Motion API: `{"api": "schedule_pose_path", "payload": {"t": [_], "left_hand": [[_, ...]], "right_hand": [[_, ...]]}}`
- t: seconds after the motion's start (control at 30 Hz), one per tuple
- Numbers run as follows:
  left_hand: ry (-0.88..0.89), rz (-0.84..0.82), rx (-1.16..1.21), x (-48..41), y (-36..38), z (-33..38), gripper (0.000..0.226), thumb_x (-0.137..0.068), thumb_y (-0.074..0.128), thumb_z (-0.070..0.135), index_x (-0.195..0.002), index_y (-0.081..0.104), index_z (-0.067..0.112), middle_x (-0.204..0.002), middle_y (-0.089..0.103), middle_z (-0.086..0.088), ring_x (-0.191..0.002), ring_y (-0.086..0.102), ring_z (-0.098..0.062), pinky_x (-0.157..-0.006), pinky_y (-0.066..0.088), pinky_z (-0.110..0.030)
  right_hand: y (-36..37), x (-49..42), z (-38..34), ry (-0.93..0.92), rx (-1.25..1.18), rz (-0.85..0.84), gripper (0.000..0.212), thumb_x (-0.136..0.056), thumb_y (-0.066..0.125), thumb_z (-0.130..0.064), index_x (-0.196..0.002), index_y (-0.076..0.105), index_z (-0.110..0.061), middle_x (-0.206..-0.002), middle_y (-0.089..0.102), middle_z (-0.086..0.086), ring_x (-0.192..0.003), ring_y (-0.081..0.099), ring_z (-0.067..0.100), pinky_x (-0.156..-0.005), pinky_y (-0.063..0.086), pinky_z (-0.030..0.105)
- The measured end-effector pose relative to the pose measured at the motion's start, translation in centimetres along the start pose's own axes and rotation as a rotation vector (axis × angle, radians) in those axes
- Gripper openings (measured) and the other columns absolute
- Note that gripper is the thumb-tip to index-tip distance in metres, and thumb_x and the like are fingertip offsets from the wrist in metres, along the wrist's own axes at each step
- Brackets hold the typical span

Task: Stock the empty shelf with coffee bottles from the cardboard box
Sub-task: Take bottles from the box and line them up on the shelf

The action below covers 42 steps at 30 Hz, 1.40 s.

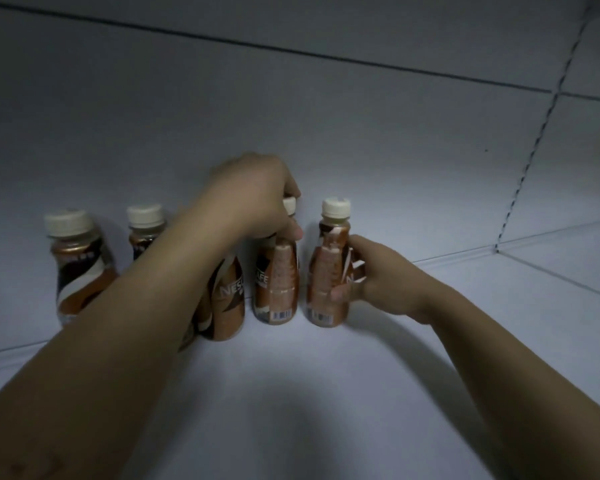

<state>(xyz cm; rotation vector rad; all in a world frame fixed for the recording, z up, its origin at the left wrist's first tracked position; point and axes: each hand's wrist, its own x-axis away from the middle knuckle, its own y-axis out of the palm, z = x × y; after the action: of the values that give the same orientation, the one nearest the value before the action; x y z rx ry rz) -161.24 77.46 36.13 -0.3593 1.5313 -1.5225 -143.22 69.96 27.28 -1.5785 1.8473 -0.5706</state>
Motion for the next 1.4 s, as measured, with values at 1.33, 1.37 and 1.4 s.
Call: {"api": "schedule_pose_path", "payload": {"t": [1.33,1.37,1.4], "left_hand": [[0.778,-0.095,0.026,5.4,9.5,27.2,0.067,-0.073,0.067,0.054,-0.131,0.047,0.026,-0.133,0.051,-0.001,-0.119,0.047,-0.022,-0.091,0.040,-0.038],[0.830,-0.157,0.058,6.2,11.1,29.7,0.067,-0.073,0.067,0.054,-0.130,0.047,0.026,-0.133,0.051,-0.001,-0.120,0.047,-0.022,-0.091,0.040,-0.038],[0.882,-0.212,0.080,7.1,12.8,32.1,0.068,-0.072,0.068,0.054,-0.130,0.047,0.026,-0.133,0.051,-0.002,-0.120,0.047,-0.022,-0.091,0.041,-0.037]], "right_hand": [[-12.4,25.3,10.4,0.509,0.457,0.531,0.107,-0.067,0.076,-0.057,-0.152,0.020,-0.022,-0.157,0.023,0.010,-0.144,0.023,0.025,-0.115,0.026,0.038],[-12.9,27.9,11.9,0.585,0.455,0.551,0.107,-0.067,0.077,-0.056,-0.151,0.021,-0.022,-0.156,0.024,0.012,-0.143,0.025,0.027,-0.114,0.027,0.038],[-13.1,30.6,13.3,0.663,0.449,0.567,0.107,-0.067,0.077,-0.056,-0.151,0.021,-0.022,-0.156,0.026,0.012,-0.142,0.027,0.028,-0.113,0.030,0.040]]}}
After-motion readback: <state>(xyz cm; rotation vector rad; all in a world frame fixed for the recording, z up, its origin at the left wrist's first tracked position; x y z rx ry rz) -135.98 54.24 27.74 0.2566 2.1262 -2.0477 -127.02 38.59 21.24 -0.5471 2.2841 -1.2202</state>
